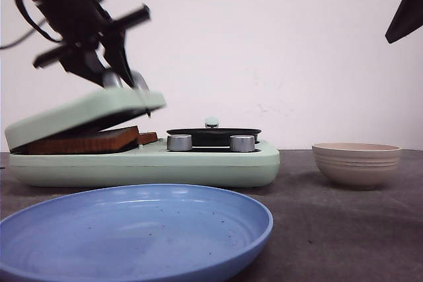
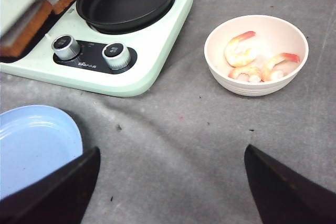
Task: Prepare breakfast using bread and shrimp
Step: 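Grasp the press lid handle with the left gripper and lower it closed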
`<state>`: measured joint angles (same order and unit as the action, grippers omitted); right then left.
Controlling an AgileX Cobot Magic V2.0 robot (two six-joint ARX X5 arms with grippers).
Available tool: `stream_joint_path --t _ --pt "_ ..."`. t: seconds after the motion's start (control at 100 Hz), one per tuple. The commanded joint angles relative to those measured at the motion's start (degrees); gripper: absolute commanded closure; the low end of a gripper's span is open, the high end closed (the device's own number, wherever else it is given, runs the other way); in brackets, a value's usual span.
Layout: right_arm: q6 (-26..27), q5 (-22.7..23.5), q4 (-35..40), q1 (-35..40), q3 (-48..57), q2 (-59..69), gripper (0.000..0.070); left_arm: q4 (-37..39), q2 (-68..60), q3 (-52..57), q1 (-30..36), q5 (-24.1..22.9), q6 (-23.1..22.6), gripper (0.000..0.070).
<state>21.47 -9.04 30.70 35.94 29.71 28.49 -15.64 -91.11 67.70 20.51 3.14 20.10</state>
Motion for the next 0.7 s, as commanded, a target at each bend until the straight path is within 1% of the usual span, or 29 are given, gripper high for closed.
stream_joint_path --t 0.0,0.16,0.28,0.33,0.37,0.46,0.5,0.69 --pt "0.66 -0.04 -0.13 0.42 0.35 0.22 0.0169 -4.20 -2.86 -0.61 -0.39 -2.16 -3.65 0.0697" --pt "0.63 -0.04 0.02 0.42 0.35 0.22 0.0169 -4.07 -5.51 -0.61 1.03 -3.61 -3.61 0.0697" --pt "0.63 -0.04 0.39 0.42 0.35 0.22 0.0169 -4.04 -6.12 -0.61 1.31 -3.78 -3.65 0.0688" --pt "0.61 -0.07 0.61 0.42 0.35 0.22 0.0169 -3.91 -6.12 -0.61 1.31 -3.78 -3.69 0.0631" --pt "0.61 -0.07 0.72 0.42 0.35 0.22 0.0169 -3.65 -6.10 -0.61 1.31 -3.76 -4.07 0.0552" --pt "0.59 -0.07 0.74 0.42 0.35 0.22 0.0169 -3.63 -5.97 -0.50 1.31 -3.74 -4.13 0.0340" --pt "0.59 -0.07 0.74 0.39 0.35 0.22 0.0169 -3.65 -5.90 -0.50 1.31 -3.74 -4.20 0.0299" --pt "0.59 -0.07 0.74 0.39 0.35 0.22 0.0169 -3.63 -5.42 -0.46 1.31 -3.61 -4.48 0.0292"
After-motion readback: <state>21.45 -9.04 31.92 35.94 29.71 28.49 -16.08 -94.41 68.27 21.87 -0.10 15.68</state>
